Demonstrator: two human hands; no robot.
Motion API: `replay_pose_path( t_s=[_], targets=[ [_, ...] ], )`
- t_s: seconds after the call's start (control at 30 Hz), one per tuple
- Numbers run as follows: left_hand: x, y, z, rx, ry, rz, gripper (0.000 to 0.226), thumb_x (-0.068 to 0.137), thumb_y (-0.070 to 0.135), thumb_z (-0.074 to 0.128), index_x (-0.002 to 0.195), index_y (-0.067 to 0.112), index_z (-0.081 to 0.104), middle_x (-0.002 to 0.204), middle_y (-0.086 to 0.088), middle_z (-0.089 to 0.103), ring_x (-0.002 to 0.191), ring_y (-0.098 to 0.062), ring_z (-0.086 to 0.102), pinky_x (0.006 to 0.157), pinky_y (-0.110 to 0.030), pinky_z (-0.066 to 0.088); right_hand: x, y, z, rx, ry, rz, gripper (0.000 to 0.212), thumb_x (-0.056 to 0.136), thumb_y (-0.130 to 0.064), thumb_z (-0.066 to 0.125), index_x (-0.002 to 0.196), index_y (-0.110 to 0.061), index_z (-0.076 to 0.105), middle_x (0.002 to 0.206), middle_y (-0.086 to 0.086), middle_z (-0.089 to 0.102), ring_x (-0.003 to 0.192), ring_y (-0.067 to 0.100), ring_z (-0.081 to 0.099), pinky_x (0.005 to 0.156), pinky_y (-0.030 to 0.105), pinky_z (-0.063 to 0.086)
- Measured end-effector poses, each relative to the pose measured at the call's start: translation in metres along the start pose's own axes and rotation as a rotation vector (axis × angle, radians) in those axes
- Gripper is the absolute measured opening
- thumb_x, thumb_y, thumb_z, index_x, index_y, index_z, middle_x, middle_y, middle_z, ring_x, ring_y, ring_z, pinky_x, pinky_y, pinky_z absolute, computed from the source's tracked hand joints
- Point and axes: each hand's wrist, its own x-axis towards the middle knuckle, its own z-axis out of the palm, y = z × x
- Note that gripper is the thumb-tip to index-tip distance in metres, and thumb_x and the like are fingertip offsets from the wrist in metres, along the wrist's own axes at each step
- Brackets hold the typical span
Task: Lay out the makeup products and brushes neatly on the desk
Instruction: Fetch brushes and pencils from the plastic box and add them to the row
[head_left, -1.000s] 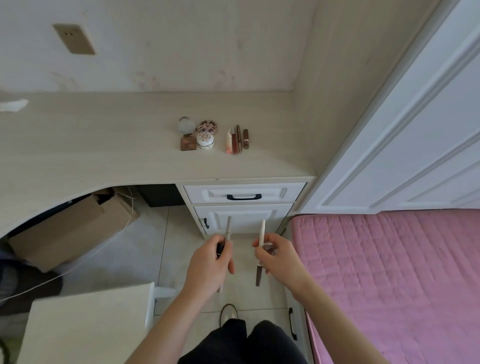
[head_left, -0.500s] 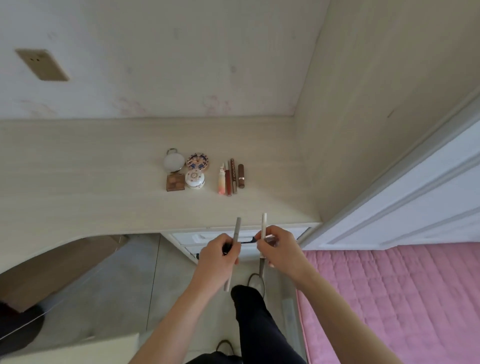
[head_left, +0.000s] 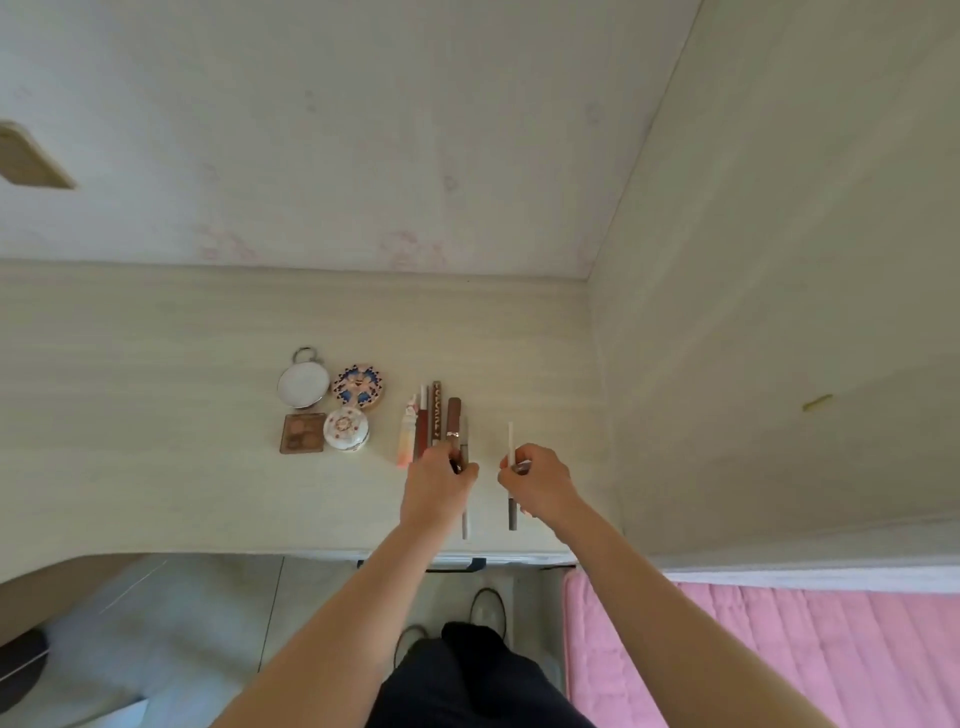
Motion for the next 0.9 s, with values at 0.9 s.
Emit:
replay_pose_path(
  t_s=[0.9],
  targets=[
    [0.088, 0.009, 0.004, 0.435, -0.101, 0.064, 0.015, 0.09, 0.024, 0.052, 0.094, 0.01, 0.053, 0.091, -0.009, 0.063, 0.087, -0.031, 0.061, 0.067, -0.037, 0.049, 0.068, -0.021, 0.001, 0.086, -0.098, 0.172, 0.025, 0.087, -0.019, 0.059, 0.111, -0.012, 0.056, 0.104, 0.007, 0.063, 0.075, 0.021, 0.061, 0.063, 0.03, 0.054]
  ],
)
